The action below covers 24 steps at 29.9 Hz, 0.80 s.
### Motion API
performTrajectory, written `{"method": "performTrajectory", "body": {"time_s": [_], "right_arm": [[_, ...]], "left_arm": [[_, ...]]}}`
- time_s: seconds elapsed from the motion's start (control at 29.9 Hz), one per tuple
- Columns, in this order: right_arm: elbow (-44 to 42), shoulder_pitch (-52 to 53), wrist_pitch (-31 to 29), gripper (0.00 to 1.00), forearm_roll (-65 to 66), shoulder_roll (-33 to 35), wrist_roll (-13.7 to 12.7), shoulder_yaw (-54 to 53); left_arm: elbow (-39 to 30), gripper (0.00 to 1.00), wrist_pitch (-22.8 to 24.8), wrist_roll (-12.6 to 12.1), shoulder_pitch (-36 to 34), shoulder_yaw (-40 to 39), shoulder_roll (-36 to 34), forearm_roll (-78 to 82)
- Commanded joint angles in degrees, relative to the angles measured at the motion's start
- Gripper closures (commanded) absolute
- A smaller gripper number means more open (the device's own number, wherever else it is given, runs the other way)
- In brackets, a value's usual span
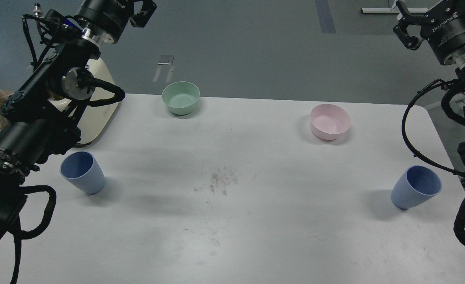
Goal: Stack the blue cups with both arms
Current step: 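Lower the left gripper toward the blue cup near the left arm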
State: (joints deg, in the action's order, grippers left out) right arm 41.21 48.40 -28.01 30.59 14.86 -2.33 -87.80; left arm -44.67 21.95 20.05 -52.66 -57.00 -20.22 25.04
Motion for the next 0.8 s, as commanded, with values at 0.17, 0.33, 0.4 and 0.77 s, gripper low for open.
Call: {"method": "performTrajectory", "body": {"time_s": [0.17, 0.33, 0.4, 0.77], "right_arm": [[0.89, -1.46, 0.01, 0.0, -0.01, 1.13, 0.05, -0.71], [0.19, -1.64, 0.01, 0.0, -0.09, 1.14, 0.05, -0.88], [-0.17, -2.16, 0.01, 0.0, -0.09, 1.13, 0.14, -1.06], [-0.26, -3.48, 0.01, 0.0, -0.01, 1.22, 0.14, -1.15]], "left_arm": [[0.02, 0.02, -0.24, -0.36, 0.54, 0.22, 0.45, 0.28], [2.13, 0.02, -0.95, -0.8, -0.07, 0.75, 0.27, 0.45], [3.18, 0.02, -0.16, -2.2, -0.42, 1.1, -0.43, 0.54], [3.19, 0.02, 4.07, -4.49, 0.36, 0.93, -0.08, 0.54]]}}
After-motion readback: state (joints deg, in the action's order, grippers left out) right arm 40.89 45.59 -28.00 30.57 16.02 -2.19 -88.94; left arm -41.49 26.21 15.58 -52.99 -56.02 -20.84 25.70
